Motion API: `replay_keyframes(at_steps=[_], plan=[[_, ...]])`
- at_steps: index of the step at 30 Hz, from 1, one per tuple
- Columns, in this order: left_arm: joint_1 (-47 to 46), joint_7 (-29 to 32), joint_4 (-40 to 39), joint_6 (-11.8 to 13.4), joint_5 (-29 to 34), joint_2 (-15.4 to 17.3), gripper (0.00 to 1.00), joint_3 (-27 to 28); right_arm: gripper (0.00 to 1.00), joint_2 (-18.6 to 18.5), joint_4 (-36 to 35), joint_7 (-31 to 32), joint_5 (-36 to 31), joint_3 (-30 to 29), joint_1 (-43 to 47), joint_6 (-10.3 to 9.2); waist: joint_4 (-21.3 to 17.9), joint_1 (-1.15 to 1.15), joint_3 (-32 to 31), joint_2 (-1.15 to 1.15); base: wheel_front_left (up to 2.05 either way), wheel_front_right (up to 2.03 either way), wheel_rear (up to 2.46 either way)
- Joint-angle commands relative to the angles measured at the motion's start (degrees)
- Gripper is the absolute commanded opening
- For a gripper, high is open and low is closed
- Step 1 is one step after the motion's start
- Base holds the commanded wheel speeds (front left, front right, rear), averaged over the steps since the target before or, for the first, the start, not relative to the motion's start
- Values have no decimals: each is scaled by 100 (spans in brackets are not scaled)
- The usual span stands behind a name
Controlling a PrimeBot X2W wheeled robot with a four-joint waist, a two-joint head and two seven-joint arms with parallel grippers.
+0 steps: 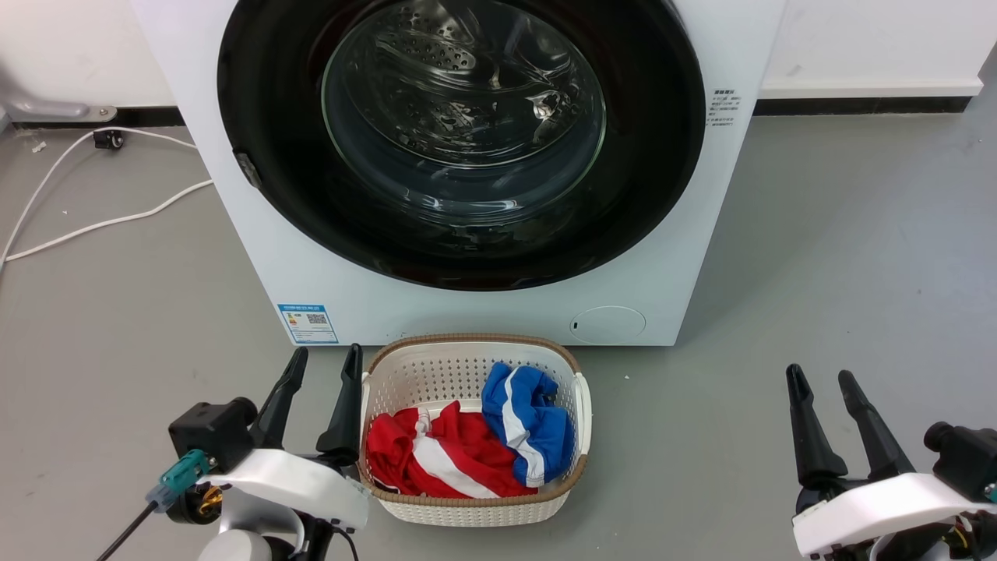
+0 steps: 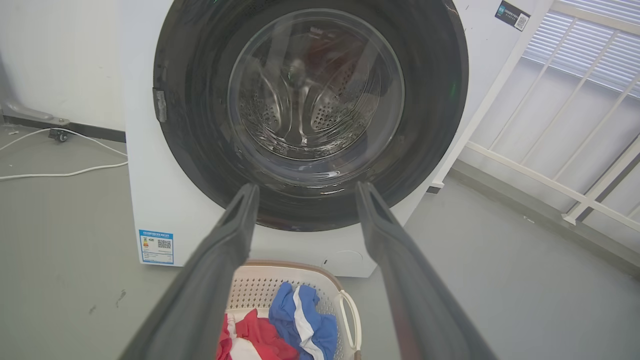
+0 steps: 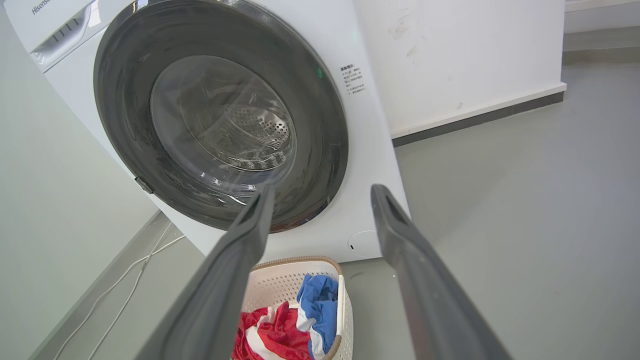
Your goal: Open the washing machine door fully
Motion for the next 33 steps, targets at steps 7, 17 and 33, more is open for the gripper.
replay_keyframes(at_steps=[7, 17, 33], plan=[[-111, -150, 36, 36, 402, 63, 100, -93, 100, 12, -165, 16, -559, -20, 85, 10, -16, 0, -9, 0, 0, 0, 0], [-115, -281, 133, -19, 736, 50, 100, -131, 100, 26, -258, 42, -1140, -48, 156, 10, -21, 0, -18, 0, 0, 0, 0], [-130, -482, 307, -110, 1373, 25, 100, -99, 100, 38, -338, -38, -1656, -56, 228, 13, -44, 0, -32, 0, 0, 0, 0]])
